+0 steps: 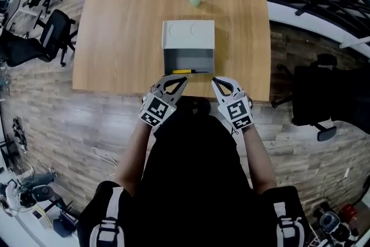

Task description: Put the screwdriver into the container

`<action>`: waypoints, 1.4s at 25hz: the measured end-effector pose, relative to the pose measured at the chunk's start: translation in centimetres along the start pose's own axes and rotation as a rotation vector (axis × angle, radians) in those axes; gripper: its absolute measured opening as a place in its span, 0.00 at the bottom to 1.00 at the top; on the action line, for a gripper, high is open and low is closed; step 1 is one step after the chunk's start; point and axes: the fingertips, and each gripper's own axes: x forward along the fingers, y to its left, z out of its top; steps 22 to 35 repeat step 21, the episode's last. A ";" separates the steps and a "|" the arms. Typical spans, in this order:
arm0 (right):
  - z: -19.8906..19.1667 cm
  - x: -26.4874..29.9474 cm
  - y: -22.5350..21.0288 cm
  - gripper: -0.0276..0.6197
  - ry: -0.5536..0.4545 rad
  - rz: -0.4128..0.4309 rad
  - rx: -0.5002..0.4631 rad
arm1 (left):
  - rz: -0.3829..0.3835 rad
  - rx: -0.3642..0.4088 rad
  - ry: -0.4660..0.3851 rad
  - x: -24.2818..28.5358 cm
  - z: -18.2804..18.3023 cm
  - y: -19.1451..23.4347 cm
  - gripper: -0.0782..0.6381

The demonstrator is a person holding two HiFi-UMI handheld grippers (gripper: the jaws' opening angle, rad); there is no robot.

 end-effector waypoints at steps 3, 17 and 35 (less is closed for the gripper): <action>-0.3 -0.1 0.0 0.08 -0.008 0.005 -0.002 | 0.015 0.000 0.001 -0.2 -0.2 -0.5 0.14; -0.7 -0.7 0.8 0.08 -0.031 0.040 -0.011 | 0.087 -0.011 0.002 -2.0 -0.2 -1.5 0.14; -0.4 -0.9 1.5 0.08 -0.034 0.045 -0.015 | 0.095 -0.018 0.016 -2.8 -0.7 -2.0 0.14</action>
